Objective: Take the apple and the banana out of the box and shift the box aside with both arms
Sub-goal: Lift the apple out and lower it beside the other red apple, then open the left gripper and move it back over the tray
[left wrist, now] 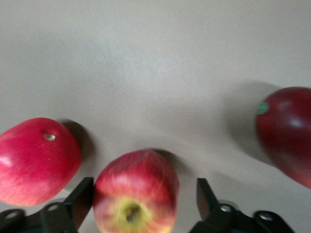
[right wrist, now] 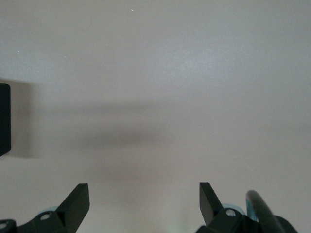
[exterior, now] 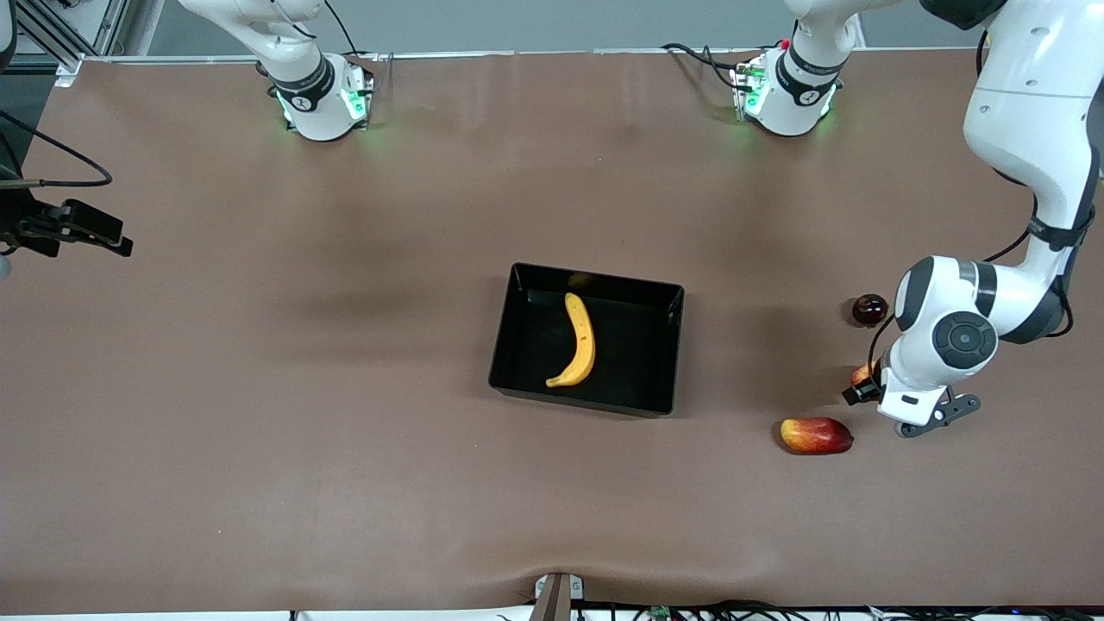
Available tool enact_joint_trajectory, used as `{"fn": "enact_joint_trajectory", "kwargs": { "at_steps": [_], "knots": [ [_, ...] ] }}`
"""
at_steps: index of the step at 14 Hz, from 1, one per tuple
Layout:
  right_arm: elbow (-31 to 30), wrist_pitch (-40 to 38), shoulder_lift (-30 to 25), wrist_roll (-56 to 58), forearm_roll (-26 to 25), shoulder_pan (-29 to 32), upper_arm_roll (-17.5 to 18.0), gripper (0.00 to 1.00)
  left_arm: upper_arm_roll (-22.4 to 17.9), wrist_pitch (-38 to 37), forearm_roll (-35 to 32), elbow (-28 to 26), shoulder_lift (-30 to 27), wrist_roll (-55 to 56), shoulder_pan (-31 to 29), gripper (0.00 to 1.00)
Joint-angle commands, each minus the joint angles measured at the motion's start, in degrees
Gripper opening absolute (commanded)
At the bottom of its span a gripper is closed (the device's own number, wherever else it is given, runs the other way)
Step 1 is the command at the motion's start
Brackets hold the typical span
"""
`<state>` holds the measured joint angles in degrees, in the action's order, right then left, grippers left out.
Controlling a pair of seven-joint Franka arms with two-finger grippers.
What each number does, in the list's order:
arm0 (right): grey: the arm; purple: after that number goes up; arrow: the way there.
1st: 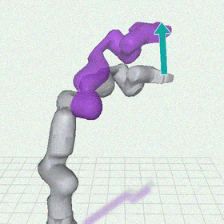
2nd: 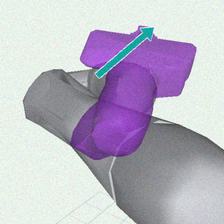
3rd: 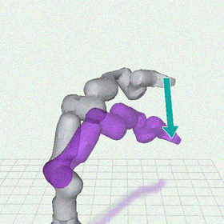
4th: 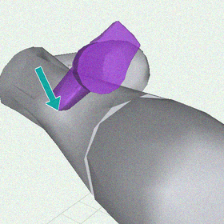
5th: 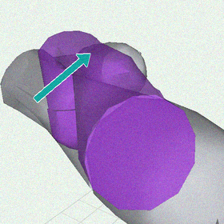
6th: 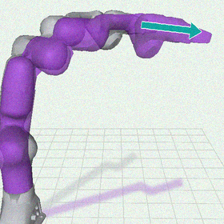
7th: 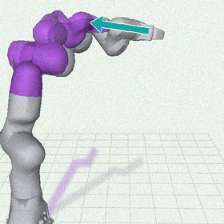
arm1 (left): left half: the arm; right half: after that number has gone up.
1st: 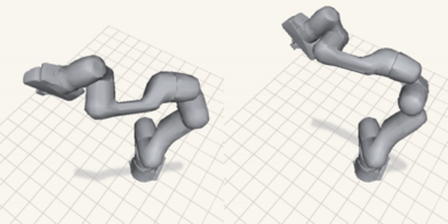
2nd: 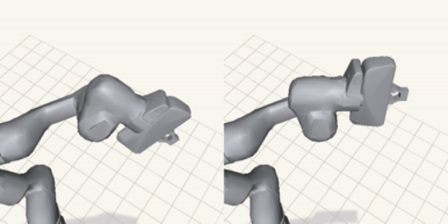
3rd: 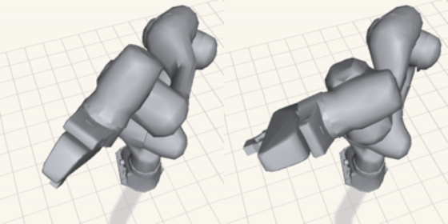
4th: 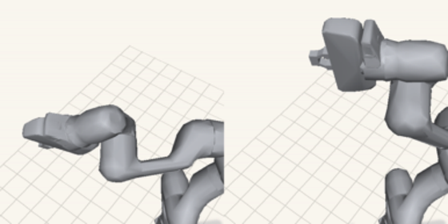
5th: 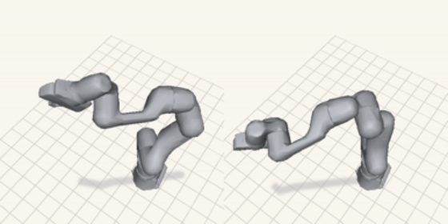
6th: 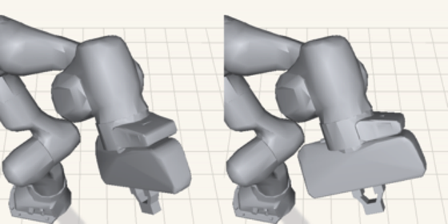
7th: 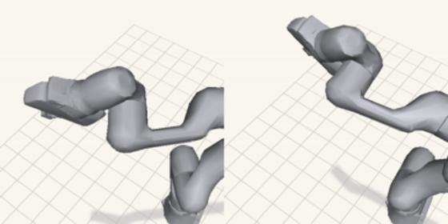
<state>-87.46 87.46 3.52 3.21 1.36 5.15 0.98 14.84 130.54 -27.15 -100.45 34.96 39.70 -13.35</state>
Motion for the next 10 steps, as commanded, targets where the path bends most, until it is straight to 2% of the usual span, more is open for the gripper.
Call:
{"fn": "enact_joint_trajectory", "kwargs": {
  "at_steps": [1, 3, 6, 8, 10],
  "knots": [
    [1.3, -0.9, 0.5, -1.0, 0.3, 0.5, 0.5, 1.0, 5.0, -8.2, 1.3, 0.1, -6.7, 0.7, -0.1, 1.0],
    [1.3, -0.8, 0.5, -0.6, 0.2, 0.7, 0.5, 1.0, 10.0, -13.6, 4.6, 1.6, -9.5, 1.2, 0.5, 1.0],
    [1.3, -0.4, 0.6, -0.5, 0.0, 0.7, 0.4, 1.0, 19.1, -19.2, 8.6, 5.6, -9.1, 4.8, 1.9, 1.0],
    [1.3, 0.2, 1.2, -0.4, -0.9, 0.4, 0.5, 1.0, 20.8, -18.8, 7.8, 6.8, -7.2, 7.0, 6.9, 1.0],
    [1.3, 0.4, 1.5, -0.4, -2.7, 0.3, 0.5, 1.0, 20.7, -18.4, 7.6, 11.4, -2.4, 7.0, 14.2, 1.0]
  ]
}}
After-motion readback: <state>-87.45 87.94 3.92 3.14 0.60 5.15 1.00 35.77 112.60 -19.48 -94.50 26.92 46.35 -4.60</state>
